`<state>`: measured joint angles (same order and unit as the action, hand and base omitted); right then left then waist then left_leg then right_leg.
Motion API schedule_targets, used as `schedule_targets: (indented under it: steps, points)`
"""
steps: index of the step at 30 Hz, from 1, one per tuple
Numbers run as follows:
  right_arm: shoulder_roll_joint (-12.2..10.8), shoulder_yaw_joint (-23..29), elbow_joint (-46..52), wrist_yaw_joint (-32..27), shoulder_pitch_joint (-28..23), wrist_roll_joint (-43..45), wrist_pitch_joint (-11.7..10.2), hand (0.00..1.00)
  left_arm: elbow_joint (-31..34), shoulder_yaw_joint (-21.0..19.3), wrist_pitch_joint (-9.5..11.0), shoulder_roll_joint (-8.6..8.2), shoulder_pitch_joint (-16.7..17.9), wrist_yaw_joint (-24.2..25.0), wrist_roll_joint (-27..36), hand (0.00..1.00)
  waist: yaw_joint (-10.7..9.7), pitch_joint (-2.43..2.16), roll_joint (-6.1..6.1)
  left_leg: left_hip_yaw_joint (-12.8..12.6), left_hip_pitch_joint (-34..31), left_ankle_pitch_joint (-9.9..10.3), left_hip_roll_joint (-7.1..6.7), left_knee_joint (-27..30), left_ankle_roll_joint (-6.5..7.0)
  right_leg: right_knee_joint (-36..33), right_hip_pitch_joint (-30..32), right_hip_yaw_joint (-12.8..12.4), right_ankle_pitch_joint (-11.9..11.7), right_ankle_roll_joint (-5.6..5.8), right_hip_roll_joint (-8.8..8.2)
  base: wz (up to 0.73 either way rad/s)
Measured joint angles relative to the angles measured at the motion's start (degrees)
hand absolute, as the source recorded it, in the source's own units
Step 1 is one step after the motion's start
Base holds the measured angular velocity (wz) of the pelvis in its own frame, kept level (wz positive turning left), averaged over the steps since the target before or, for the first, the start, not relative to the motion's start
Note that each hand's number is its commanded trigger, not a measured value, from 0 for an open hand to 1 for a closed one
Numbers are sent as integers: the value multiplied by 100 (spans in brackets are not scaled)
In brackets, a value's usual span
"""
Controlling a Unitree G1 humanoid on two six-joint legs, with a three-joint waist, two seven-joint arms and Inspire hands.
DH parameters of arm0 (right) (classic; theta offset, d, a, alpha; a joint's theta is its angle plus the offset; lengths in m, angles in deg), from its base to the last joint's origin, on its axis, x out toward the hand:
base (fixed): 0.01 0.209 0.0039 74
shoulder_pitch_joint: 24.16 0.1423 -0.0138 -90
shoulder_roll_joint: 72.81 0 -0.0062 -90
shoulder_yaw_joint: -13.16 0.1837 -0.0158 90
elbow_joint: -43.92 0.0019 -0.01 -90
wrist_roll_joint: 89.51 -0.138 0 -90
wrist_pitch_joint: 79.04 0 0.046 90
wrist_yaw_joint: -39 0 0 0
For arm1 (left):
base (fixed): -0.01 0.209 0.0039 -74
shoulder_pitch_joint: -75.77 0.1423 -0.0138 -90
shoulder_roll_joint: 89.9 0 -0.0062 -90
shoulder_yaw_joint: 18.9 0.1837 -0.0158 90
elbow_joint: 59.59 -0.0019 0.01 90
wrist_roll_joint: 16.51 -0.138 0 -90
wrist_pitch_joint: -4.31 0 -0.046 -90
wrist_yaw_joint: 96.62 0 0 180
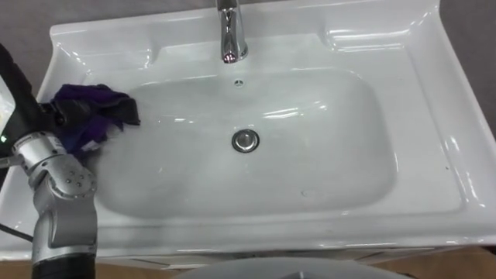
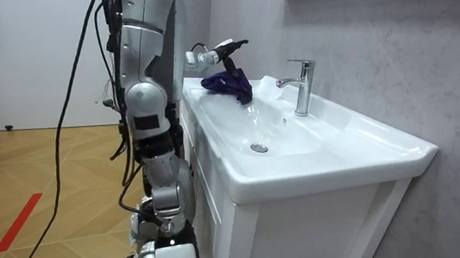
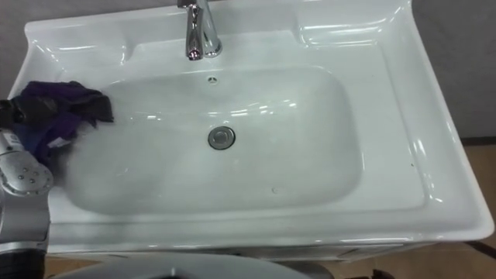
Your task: Wipe basin
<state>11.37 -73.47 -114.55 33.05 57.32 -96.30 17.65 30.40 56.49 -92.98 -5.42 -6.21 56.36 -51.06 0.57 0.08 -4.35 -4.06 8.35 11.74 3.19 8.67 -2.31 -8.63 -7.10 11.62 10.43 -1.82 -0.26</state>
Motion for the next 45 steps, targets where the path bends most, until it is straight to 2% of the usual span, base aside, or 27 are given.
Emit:
schedule_targets:
  steps: [9,13,15,18,20,23,26,29,32,35,39,45]
  points:
    - [-2,9,-33,-34,-39,14,-175,0,39,-219,2,47,-66,15,1,0,20,-4,-44,-2,17,0,2,0,0,0,-28,2,-1,0,1,0]
    - [-8,32,-34,-95,-50,50,-200,0,583,-496,37,62,-103,-126,0,0,23,-2,-58,-1,23,0,-2,-1,0,3,-25,-1,0,0,-3,0]
    - [-7,32,-37,-128,-50,38,-238,0,613,-592,110,110,-191,-255,54,0,19,3,-72,4,28,0,-3,-2,0,3,-26,-2,0,0,-1,0]
    - [-15,57,-35,-147,-54,21,-309,0,621,-739,280,174,-215,-390,508,0,28,0,-83,-6,22,0,-1,-7,0,5,-22,-7,1,0,2,0]
    - [-16,36,-34,-150,-55,12,-309,0,680,-794,311,175,-214,-453,1310,0,48,2,-77,-11,38,0,-1,-7,0,0,-23,14,1,1,-3,0]
    - [-31,30,-37,-150,-56,13,-309,0,681,-793,326,174,-184,-481,2031,0,106,13,-52,-46,95,0,0,-31,0,1,-61,5,1,1,29,-2]
    - [-48,32,-60,-150,-35,12,-334,0,666,-795,400,147,-28,-480,3171,0,148,27,-1,-46,129,0,-11,-45,0,8,-96,-32,15,15,24,-3]
    - [-89,72,-60,-150,-41,12,-347,0,486,-834,448,78,-1,-481,3782,0,167,22,26,-44,122,0,-11,-44,0,4,-68,-37,17,16,31,0]
    - [-134,216,-31,-133,-40,52,-346,0,238,-1002,467,55,43,-488,4086,0,167,-4,45,-40,124,0,-8,-42,0,-5,-35,-39,16,15,32,0]
    - [-141,244,-31,-133,-49,41,-346,0,198,-1112,469,50,63,-598,4224,0,177,-13,42,-45,129,0,-7,-46,0,-15,-63,-48,16,15,32,-1]
    - [-139,244,-30,-154,-92,-5,-346,0,220,-1304,509,50,60,-1039,4305,0,292,-21,29,-47,177,0,-7,-48,0,-2,-125,-50,14,14,31,-1]
    - [-132,259,-7,-217,-107,19,-334,0,224,-1859,600,50,62,-1768,4386,0,384,-49,-10,-40,174,0,-10,-46,0,1,-103,-39,19,13,27,2]
